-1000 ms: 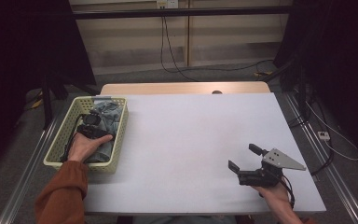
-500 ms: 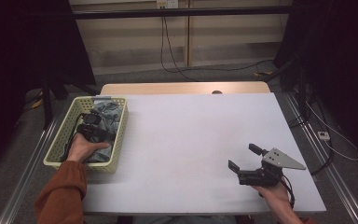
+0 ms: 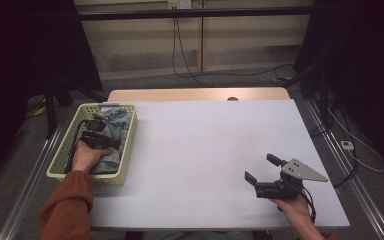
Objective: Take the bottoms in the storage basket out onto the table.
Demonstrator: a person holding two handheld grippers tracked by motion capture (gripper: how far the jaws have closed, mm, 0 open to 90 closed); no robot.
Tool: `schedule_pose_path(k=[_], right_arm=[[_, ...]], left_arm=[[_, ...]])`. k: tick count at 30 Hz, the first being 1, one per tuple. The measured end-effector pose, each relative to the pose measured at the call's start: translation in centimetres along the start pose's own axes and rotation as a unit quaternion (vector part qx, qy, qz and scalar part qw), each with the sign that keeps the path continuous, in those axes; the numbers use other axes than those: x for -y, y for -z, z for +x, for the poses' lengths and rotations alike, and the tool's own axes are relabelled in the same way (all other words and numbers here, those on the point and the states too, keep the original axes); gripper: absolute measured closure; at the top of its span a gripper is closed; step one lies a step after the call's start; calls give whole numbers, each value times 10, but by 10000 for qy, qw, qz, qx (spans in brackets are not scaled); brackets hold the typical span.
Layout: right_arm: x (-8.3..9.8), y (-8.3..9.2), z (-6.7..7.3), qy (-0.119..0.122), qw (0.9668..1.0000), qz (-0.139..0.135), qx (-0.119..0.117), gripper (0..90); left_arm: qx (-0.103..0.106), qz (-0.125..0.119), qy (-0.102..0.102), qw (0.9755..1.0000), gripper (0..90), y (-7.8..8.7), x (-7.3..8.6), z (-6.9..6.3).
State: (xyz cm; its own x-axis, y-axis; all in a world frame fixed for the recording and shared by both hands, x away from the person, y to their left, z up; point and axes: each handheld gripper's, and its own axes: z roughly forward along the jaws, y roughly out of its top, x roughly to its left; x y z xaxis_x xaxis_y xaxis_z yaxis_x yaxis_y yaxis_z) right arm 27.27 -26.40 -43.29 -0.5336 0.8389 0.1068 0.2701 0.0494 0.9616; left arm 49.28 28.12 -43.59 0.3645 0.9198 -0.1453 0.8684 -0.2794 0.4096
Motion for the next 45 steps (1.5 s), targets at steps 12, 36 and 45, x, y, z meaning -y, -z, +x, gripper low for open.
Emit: schedule_pose_path(k=[12,36,45], right_arm=[[0,0,0,-35,10000,-13,23,4],[0,0,0,-40,10000,0,12,4],[0,-1,-1,-30,10000,16,9,5]], left_arm=[[-200,-317,-141,9992,745,12,2,-3],[-473,-1451,-113,9882,752,45,8,-9],[-512,-1815,-245,9818,750,50,16,-11]])
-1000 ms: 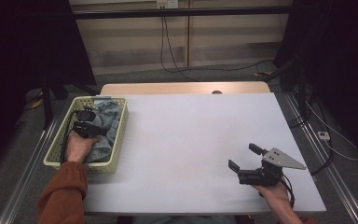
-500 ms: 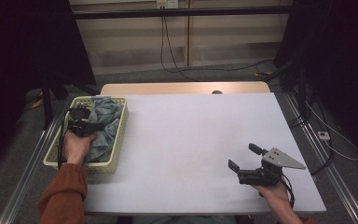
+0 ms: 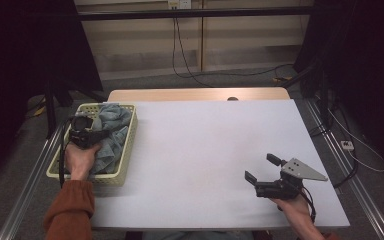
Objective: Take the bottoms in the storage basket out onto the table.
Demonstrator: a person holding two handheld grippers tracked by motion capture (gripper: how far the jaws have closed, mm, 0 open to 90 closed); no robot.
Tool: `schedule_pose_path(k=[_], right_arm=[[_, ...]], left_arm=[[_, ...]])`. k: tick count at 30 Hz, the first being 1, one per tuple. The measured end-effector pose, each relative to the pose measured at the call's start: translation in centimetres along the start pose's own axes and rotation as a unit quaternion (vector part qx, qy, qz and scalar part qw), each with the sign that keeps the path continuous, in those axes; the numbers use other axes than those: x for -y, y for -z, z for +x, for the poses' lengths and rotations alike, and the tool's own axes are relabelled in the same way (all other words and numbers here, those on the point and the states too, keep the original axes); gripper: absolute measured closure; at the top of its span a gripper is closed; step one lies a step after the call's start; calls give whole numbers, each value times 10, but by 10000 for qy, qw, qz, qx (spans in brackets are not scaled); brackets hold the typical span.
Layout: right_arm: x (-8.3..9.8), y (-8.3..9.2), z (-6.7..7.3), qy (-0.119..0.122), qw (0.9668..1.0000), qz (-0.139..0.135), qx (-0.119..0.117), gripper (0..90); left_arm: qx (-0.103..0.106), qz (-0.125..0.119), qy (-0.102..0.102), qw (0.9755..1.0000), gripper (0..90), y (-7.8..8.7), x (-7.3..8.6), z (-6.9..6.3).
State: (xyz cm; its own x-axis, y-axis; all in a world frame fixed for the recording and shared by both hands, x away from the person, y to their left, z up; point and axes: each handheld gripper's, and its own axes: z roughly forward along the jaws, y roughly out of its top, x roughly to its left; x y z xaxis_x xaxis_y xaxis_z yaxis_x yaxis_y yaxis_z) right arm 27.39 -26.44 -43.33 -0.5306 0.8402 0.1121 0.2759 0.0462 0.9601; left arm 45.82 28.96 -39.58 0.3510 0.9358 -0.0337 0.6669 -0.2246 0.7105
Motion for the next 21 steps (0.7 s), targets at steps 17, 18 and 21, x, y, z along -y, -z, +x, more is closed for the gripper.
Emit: schedule_pose_path(k=[17,18,21], right_arm=[[0,0,1,-2,10000,-12,-8,7],[0,0,1,-11,10000,-11,-9,7],[0,0,1,-15,10000,-11,-14,8]], left_arm=[[-147,-690,-26,9975,749,12,3,-3],[-143,-732,-14,9972,749,13,3,-2],[-159,-924,-27,9956,749,17,4,-2]])
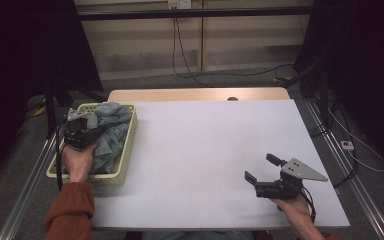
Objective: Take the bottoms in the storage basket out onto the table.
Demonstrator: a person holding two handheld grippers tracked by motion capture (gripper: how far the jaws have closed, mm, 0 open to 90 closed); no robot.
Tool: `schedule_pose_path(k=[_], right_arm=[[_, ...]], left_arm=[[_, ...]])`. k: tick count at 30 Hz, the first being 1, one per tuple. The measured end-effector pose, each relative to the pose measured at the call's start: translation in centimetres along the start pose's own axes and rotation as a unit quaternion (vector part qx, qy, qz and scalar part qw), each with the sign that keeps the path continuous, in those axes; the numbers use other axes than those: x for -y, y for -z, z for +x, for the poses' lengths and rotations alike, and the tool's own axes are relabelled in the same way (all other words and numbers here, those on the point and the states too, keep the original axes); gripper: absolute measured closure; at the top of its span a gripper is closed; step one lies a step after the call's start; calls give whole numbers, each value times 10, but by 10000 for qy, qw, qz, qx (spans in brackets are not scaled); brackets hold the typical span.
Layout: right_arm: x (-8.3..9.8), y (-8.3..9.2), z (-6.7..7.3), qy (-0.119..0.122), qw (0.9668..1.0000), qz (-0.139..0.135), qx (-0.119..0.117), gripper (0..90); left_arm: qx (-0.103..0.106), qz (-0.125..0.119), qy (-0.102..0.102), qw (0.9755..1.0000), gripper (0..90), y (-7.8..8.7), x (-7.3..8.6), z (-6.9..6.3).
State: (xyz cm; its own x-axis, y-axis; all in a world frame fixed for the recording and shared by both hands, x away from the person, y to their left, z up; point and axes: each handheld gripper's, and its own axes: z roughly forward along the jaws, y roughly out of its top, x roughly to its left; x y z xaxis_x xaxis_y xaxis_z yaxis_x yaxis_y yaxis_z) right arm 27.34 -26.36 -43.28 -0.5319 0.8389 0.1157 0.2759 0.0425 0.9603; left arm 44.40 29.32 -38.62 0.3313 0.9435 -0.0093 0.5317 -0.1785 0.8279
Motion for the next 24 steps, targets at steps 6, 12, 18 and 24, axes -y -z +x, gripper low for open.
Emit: schedule_pose_path(k=[6,12,18,24], right_arm=[[0,1,-1,6,10000,-15,10,8],[0,0,0,-5,10000,-19,7,8],[0,0,0,0,10000,-26,1,8],[0,0,-1,14,10000,-27,-3,8]], left_arm=[[17,-254,-58,9997,748,5,-2,-2],[-32,-614,-111,9980,748,13,-4,-2],[-87,-905,-61,9958,747,19,-5,-3],[-110,-1070,-41,9942,746,23,-6,-4]])
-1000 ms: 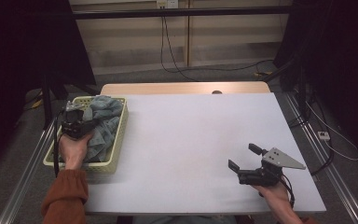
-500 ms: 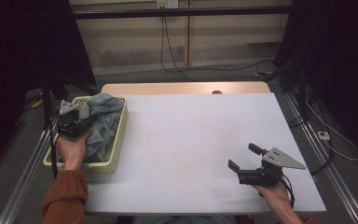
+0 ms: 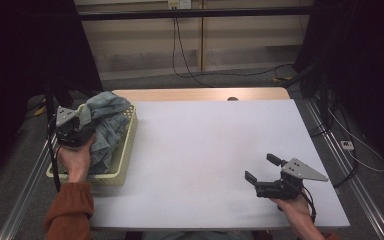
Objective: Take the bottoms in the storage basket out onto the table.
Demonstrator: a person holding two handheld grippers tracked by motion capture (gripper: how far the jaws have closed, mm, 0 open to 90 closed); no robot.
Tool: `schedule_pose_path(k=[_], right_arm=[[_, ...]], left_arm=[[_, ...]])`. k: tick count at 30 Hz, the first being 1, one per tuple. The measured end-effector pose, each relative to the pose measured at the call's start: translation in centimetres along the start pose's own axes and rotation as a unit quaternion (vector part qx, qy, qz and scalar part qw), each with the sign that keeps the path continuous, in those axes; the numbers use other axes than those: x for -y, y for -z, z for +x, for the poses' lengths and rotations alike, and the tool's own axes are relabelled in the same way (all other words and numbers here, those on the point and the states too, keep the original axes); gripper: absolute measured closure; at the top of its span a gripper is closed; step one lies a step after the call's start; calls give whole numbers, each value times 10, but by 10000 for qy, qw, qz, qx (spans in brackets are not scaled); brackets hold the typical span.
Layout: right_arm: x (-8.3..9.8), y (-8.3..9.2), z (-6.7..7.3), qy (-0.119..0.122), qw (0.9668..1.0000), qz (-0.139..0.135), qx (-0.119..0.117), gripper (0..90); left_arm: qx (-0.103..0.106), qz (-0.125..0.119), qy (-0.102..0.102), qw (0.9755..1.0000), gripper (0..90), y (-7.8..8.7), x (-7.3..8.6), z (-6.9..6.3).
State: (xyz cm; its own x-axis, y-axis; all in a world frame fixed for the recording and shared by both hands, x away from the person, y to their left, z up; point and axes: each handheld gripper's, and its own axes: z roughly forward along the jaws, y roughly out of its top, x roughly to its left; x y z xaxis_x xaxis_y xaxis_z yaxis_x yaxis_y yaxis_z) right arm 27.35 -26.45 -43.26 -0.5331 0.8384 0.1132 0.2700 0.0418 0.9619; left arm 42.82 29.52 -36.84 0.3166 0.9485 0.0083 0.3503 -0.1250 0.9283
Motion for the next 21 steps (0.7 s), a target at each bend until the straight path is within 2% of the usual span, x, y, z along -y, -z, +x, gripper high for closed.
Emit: schedule_pose_path(k=[5,12,21], right_arm=[[0,0,0,-24,10000,-5,-1,8],[0,0,0,-2,10000,2,0,8],[0,0,0,-2,10000,-5,5,8]], left_arm=[[-39,-196,34,9998,747,4,-2,0],[-61,-443,-16,9990,748,11,-6,-1],[30,-909,51,9958,748,20,-9,-1]])
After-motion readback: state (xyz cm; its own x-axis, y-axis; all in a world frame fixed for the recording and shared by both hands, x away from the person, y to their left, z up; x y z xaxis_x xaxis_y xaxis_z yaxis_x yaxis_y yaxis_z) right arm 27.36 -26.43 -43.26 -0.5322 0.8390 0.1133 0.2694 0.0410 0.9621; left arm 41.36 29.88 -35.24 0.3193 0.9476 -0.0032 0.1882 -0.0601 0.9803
